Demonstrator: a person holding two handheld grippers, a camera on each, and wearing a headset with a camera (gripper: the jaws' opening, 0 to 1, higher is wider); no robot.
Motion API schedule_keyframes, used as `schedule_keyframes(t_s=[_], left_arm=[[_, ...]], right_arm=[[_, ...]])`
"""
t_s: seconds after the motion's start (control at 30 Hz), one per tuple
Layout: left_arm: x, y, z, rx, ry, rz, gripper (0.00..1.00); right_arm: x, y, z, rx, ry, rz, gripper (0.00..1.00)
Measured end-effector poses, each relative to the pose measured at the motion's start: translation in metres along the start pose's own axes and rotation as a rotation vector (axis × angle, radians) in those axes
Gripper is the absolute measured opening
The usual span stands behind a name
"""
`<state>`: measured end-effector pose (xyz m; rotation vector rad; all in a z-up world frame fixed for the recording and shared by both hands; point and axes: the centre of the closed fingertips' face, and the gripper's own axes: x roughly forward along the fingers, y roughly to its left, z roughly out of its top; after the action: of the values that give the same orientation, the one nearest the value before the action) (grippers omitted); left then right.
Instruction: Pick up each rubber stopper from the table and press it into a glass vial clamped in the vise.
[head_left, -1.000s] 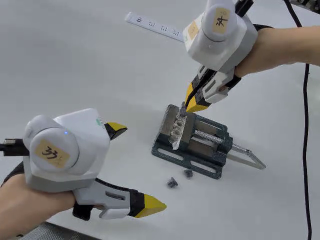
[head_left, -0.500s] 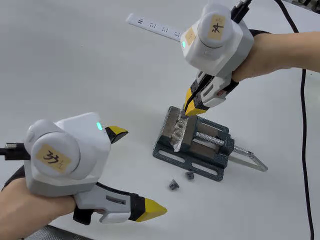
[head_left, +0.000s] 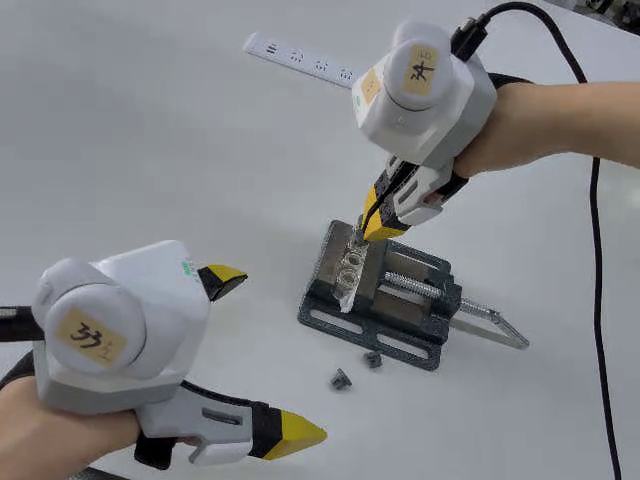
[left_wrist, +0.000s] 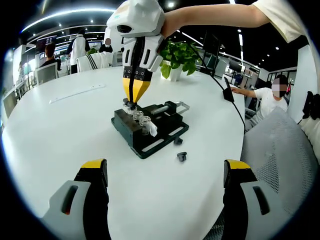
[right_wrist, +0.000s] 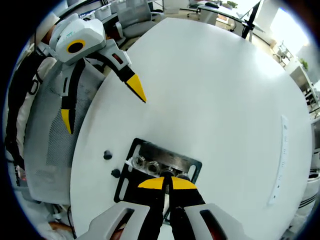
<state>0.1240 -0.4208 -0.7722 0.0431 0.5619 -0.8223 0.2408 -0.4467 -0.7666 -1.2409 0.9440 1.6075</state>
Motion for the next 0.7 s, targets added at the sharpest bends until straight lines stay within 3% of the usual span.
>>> schedule_keyframes(t_s=[0.5, 0.53, 0.7], left_arm=[[0.0017, 0.0008, -0.001, -0.017, 0.003, -0.001, 0.96], [0.0022, 0.001, -0.0012, -0.018, 0.002, -0.001, 0.96], [0.0032, 0.0004, -0.002, -0.017, 0.005, -0.004, 0.96]], right_arm=[[0.0013, -0.0002, 0.0009, 0.028, 0.029, -0.019, 0.0], [0.0014, -0.0011, 0.0009, 0.059, 0.04, -0.023, 0.0], [0.0025, -0.0002, 0.002, 0.069, 0.075, -0.021, 0.0]])
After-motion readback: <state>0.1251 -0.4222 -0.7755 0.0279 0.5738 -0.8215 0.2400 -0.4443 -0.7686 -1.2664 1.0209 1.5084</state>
